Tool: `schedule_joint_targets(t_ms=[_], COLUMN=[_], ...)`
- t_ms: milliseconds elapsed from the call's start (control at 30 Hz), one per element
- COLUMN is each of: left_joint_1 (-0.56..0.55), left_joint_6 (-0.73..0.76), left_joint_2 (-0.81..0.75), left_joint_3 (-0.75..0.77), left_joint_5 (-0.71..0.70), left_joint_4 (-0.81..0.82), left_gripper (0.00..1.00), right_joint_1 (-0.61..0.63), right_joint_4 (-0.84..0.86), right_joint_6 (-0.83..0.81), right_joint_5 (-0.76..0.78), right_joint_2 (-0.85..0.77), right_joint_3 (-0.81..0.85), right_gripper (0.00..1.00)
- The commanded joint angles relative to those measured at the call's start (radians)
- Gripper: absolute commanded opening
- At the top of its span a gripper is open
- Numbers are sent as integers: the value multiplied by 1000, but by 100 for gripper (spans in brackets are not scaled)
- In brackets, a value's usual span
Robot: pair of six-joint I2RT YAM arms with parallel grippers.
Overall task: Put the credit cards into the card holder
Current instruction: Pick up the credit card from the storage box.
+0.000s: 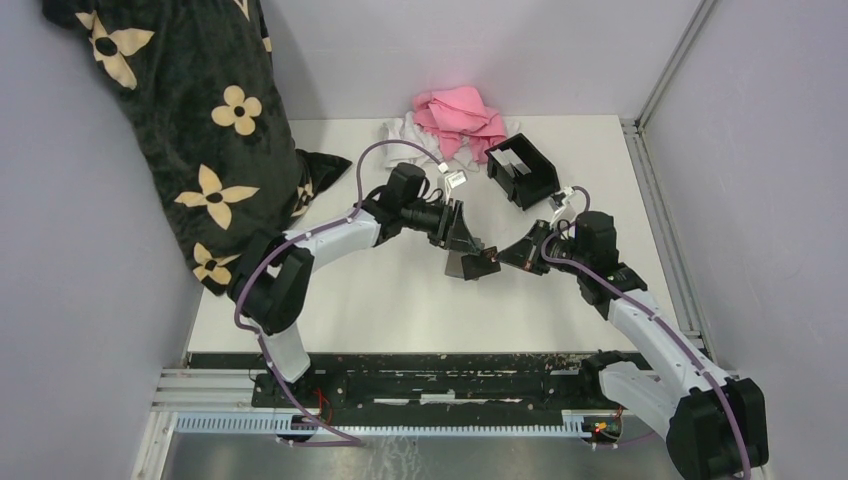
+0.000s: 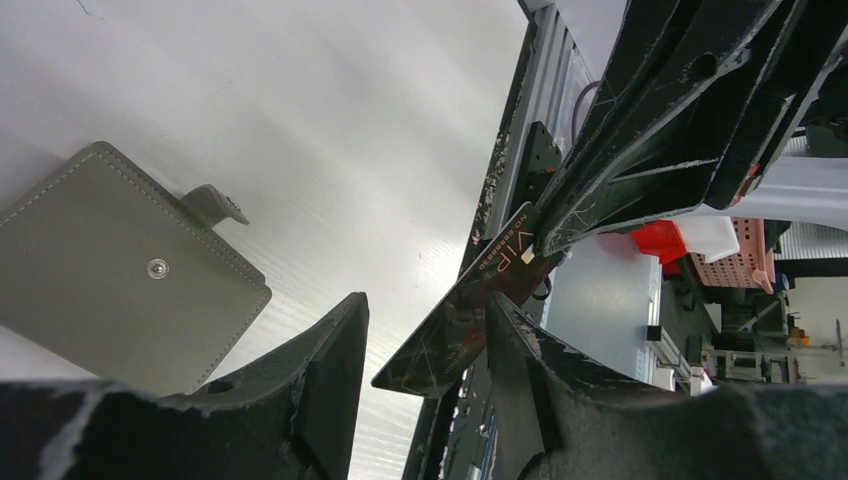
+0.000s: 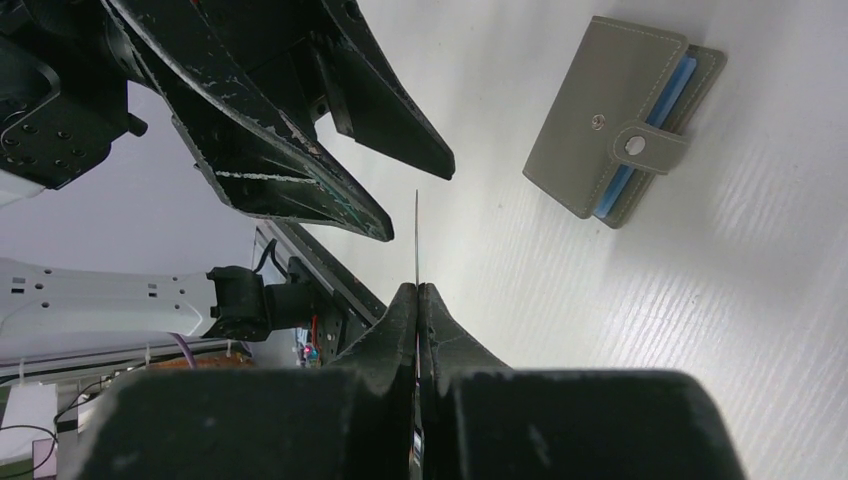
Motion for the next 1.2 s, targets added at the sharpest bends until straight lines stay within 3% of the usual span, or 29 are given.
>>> schedule_joint_targets(t_ms=[0,367,500,633,867,900,1033,1167], left_joint_1=[7,9,16,18,24,25,33,33], left_joint_6=[49,110,117,106,76,68,34,-64], left_joint_2=[21,56,59,71,80,77,54,27], left_joint_3=[45,89,96,98,92,89,77,28], left_joint_5=[76,167,194,212,210,196,60,-79], left_joint_4=[3,-101,-125,-121,-86,-78,-67,19], left_gripper=[54,47,33,6,3,3,3,3], right_joint_1=[3,-1,-20,-40,-79,-84,-90,-88], right_joint_4=[102,160,181,210,214,197,104,83], right_joint_6=[20,20,17,25,13,1,-58,-80], right_joint_5=[-36,-55,-70,-92,-117,-109,-22,64], right_joint_2=[20,105,139,180,243,248,227,160], right_joint_3=[-6,22,29,42,97,109,138,121], right_gripper=[1,1,1,1,1,4,35,52])
